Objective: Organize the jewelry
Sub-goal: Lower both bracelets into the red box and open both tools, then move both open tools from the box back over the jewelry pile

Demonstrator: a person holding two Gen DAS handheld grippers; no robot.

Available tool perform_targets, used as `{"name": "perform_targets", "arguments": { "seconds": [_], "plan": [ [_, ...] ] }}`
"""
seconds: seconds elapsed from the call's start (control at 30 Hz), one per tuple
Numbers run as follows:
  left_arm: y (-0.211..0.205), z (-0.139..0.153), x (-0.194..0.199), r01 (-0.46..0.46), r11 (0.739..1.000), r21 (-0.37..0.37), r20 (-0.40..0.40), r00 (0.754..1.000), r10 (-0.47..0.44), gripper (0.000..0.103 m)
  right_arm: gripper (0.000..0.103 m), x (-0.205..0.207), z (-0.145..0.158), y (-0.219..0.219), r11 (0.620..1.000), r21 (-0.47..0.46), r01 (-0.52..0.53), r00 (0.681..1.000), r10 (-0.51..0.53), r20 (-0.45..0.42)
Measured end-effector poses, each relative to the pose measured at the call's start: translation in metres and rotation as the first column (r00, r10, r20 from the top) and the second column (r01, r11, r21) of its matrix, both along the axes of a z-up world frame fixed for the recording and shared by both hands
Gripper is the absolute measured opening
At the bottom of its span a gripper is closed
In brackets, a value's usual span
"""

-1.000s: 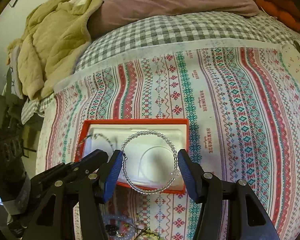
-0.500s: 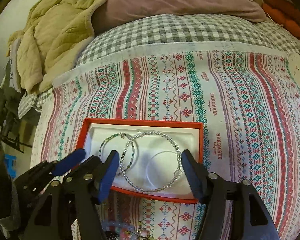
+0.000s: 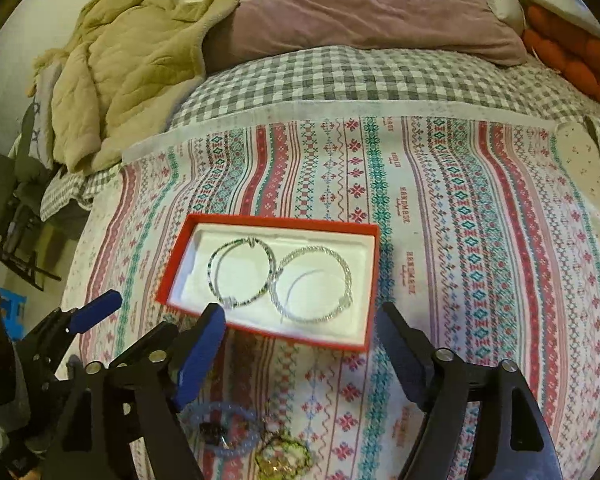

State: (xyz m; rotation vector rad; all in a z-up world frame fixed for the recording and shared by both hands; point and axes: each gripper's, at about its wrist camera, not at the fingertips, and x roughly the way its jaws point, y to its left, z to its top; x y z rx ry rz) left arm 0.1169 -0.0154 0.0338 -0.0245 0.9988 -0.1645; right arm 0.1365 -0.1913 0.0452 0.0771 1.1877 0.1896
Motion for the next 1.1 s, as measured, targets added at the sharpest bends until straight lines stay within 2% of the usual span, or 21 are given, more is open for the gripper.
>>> {"name": "perform_targets", "arguments": {
  "seconds": [0.1,0.23,0.4,0.47,0.53,1.1],
  "plan": [
    [0.002,-0.003,-0.010,-0.014,1.000,0.000,-0.013,1.000,0.014,0.102,0.084,-0.011,0.003,-0.002,1.000,-0.018,-0.004,1.000,0.004,0.008],
    [0.006,-0.001,-0.022,-0.025,1.000,0.016,-0.017,1.000,0.025,0.102,0.089,-0.026,0.003,-0.005,0.999,-0.053,-0.004,1.000,0.005,0.016],
    [0.012,-0.005,-0.035,-0.033,0.999,0.026,-0.032,0.999,0.033,0.102,0.090,-0.042,0.001,-0.009,0.997,-0.073,-0.004,1.000,0.005,0.016],
    [0.013,-0.008,-0.039,-0.033,0.999,0.035,-0.040,0.999,0.034,0.102,0.099,-0.047,-0.003,-0.011,0.997,-0.075,-0.004,1.000,0.004,0.004],
    [0.014,-0.011,-0.044,-0.025,0.999,0.042,-0.053,0.998,0.028,0.102,0.102,-0.051,-0.005,-0.011,0.997,-0.071,-0.004,1.000,0.004,-0.008],
    [0.022,-0.030,-0.063,0.024,0.997,0.074,-0.118,0.993,-0.015,0.102,0.102,-0.069,-0.031,0.004,0.993,-0.104,-0.051,0.992,0.038,-0.121]
  ]
}}
